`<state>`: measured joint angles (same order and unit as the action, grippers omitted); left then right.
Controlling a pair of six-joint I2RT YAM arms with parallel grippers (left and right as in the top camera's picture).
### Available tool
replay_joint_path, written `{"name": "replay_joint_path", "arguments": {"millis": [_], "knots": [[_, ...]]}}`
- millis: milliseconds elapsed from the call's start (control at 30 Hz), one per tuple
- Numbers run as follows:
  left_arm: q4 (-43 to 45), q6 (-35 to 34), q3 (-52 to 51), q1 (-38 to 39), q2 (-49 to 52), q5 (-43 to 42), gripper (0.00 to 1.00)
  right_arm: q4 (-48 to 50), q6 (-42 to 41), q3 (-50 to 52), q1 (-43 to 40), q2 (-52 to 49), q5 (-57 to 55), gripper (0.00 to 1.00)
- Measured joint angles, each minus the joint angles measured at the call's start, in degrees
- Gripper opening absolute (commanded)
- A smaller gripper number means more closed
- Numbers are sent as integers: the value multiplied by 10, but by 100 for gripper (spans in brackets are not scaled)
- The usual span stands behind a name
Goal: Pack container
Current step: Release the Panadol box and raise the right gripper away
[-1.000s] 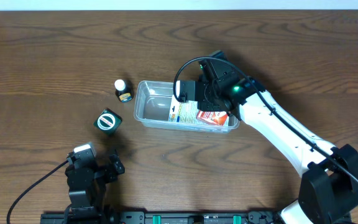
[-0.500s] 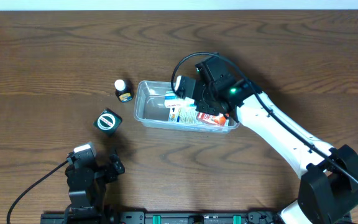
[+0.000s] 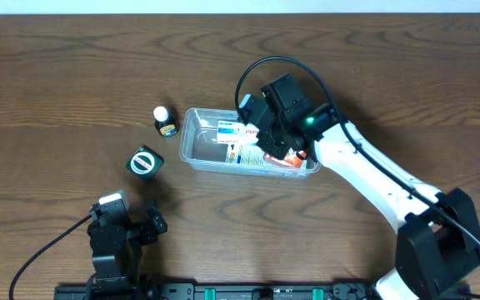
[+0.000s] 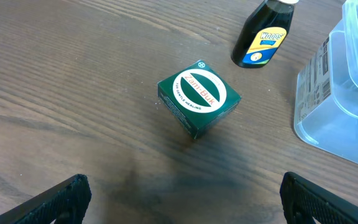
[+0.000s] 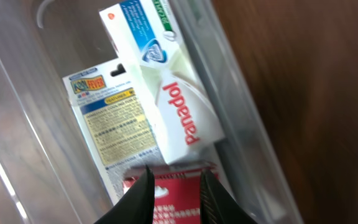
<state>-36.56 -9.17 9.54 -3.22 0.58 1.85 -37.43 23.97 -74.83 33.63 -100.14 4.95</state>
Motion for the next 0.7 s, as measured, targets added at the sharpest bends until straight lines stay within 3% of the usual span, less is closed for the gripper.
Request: {"name": "replay_joint_path", "arguments": {"millis": [100, 200, 400, 500, 533, 567, 700], "knots": [[0, 0, 0, 0, 0, 0, 98, 15, -23, 1, 0, -7, 17, 13], [0, 0, 0, 0, 0, 0, 98, 31, -71, 2, 0, -7, 27, 12], [0, 0, 0, 0, 0, 0, 98, 32, -190, 1, -12, -2, 37, 19], [0, 0, 0, 0, 0, 0, 98, 21, -254, 1, -55, 25, 40, 28], [0, 0, 0, 0, 0, 0, 98, 18, -277, 0, -76, 38, 41, 32], [0, 0, 0, 0, 0, 0, 98, 12, -301, -1, -99, 53, 41, 41], [0, 0, 0, 0, 0, 0, 98, -12, -385, -6, -193, 103, 40, 90]]}}
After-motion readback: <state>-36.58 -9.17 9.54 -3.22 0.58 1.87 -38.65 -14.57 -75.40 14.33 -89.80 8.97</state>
